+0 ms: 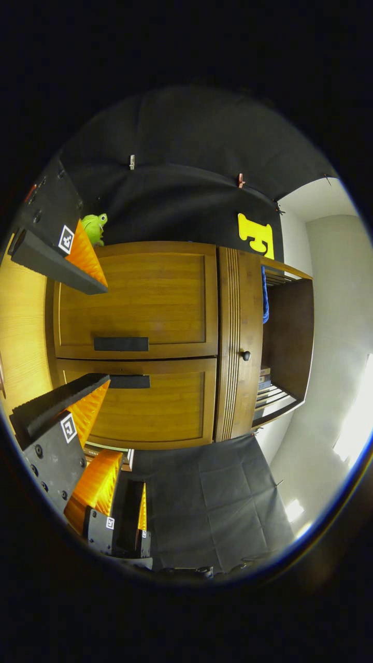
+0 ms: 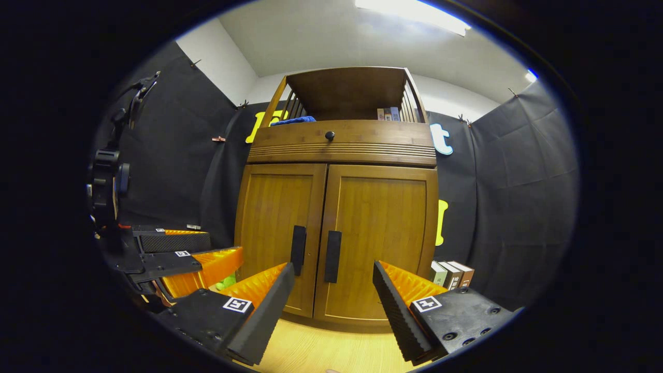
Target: Open the right door of the double-door shoe cabinet with the right hand, and open the left door with the left hand.
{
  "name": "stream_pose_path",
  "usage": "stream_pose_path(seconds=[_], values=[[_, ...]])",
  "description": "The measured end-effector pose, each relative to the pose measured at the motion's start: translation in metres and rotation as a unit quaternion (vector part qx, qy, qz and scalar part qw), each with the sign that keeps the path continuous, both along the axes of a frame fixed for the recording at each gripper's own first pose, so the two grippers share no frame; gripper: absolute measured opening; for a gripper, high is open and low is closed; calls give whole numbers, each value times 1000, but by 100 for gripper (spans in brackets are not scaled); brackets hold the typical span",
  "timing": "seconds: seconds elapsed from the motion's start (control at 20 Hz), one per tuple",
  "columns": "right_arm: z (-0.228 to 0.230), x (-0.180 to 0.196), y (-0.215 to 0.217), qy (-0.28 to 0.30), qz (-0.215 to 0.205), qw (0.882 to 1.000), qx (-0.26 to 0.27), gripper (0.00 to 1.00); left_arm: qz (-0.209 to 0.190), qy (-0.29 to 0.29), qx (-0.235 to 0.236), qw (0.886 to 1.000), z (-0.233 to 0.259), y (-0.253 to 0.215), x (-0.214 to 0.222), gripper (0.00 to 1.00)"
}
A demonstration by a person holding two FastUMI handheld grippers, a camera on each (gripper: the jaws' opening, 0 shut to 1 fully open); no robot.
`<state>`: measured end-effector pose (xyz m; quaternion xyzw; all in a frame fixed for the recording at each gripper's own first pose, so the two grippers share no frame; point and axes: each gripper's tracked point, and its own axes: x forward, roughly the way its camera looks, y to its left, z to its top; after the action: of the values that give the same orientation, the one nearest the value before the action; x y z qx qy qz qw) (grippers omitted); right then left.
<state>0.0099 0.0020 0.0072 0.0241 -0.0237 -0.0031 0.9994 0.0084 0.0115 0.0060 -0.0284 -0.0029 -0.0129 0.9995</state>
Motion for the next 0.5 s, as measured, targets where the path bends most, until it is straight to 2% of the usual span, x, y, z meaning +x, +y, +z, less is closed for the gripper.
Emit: stream_pose_path(seconds=[0.5], values=[[-6,-2,7,4,13,1000,1,96,-18,7,16,1000,-10,-14,8,95]])
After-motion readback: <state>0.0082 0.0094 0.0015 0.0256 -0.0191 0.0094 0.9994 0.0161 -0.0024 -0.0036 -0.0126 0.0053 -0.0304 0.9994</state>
